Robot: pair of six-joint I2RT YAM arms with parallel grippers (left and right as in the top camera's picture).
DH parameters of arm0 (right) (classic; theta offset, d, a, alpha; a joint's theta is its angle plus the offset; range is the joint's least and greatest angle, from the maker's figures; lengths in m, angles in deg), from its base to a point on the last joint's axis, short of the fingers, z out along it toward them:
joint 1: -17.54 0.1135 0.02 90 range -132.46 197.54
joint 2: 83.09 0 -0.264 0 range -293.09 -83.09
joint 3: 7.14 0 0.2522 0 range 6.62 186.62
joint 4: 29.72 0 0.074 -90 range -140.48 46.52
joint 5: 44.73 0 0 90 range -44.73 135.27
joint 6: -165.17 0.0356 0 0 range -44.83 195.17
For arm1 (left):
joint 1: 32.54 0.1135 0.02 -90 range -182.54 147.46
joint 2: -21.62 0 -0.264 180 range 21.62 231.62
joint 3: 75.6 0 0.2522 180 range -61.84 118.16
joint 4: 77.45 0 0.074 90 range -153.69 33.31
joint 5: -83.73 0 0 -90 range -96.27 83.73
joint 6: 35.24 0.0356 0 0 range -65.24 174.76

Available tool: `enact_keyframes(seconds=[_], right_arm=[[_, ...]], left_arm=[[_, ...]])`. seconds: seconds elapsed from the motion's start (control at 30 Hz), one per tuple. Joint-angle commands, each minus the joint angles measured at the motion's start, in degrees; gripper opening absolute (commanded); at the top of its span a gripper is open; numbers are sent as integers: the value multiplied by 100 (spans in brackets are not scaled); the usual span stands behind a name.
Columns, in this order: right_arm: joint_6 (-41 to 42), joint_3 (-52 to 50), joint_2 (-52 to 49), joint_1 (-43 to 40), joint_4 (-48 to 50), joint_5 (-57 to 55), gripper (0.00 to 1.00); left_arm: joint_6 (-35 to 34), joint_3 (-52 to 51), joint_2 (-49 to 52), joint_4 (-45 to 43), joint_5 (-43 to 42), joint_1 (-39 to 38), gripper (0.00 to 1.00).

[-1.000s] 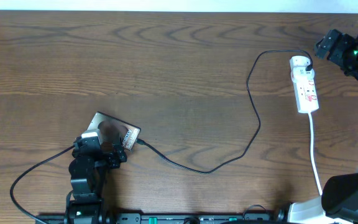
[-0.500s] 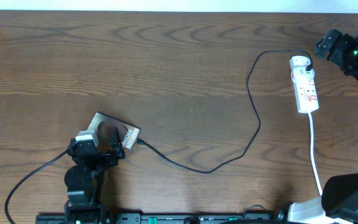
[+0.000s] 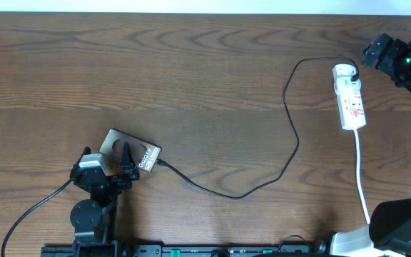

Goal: Plug charger to phone and switch on socket

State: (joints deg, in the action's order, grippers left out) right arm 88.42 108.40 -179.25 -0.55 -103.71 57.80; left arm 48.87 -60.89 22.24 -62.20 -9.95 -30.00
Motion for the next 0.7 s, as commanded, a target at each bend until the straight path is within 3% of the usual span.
enact_keyframes(seconds=[0.0,0.1,0.27,0.4,0.67], right_arm=[[63,-2,4,50,-4,-22,99],[63,-2,4,50,-4,-22,99],[63,-2,4,50,-4,-22,99],[63,-2,4,50,-4,-22,99],[63,-2,4,52,-4,-22,99]], left_arm=[[87,-72,-55,203,-278,22,92],[26,-72,-55,125,-699,22,92],[-1021,-72,-55,-507,-417,22,92],[-1556,-72,-55,243,151,22,92],[-1580,-72,-55,260,184,22,92]])
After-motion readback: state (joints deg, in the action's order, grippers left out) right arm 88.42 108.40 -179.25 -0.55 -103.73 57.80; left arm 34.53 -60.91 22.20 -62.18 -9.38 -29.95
